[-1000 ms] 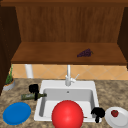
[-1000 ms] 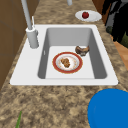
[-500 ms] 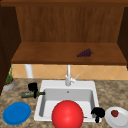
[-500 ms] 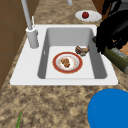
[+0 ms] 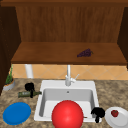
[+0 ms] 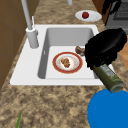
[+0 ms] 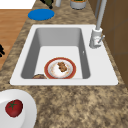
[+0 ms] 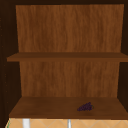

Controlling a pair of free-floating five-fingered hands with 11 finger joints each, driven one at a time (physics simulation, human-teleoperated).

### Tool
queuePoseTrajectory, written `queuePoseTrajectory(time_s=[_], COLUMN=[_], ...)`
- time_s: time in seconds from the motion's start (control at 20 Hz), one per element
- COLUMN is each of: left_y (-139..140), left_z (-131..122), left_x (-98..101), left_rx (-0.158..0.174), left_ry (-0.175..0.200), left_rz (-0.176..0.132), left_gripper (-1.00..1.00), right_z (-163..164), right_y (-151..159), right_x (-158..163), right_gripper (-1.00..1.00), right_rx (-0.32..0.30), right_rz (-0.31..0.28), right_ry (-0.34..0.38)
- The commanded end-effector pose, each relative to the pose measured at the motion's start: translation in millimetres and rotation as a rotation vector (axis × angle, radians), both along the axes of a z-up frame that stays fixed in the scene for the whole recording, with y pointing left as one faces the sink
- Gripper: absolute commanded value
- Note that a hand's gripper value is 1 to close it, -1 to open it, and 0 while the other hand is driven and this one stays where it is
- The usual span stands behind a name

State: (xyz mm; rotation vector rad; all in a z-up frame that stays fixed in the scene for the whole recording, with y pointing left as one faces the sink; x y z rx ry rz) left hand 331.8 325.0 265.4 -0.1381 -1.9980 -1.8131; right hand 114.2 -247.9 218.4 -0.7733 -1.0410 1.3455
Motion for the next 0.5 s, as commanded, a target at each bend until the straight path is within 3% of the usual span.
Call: queuePoseTrajectory(time_s=[0.0, 0.15, 0.25, 0.45], left_y=[30.9, 54.5, 61.4, 69.4], left_z=[-21.8, -43.9, -60.7, -70.3], left_x=[4.9, 9.3, 33.2, 64.2], left_rx=[0.0, 0.003, 0.011, 0.0], left_ry=[0.0, 0.004, 0.029, -0.015], left_rz=[0.0, 0.0, -0.008, -0.028], left_gripper=[1.0, 1.0, 1.0, 1.0], right_z=[0.0, 0.0, 0.0, 0.0], right_y=[0.0, 0.0, 0.0, 0.0], right_x=[0.0, 0.0, 0.0, 0.0], right_gripper=[0.0, 0.0, 0.0, 0.0], right_rx=[0.0, 0.0, 0.0, 0.0], right_rz=[0.0, 0.0, 0.0, 0.0], right_ry=[0.0, 0.0, 0.0, 0.0])
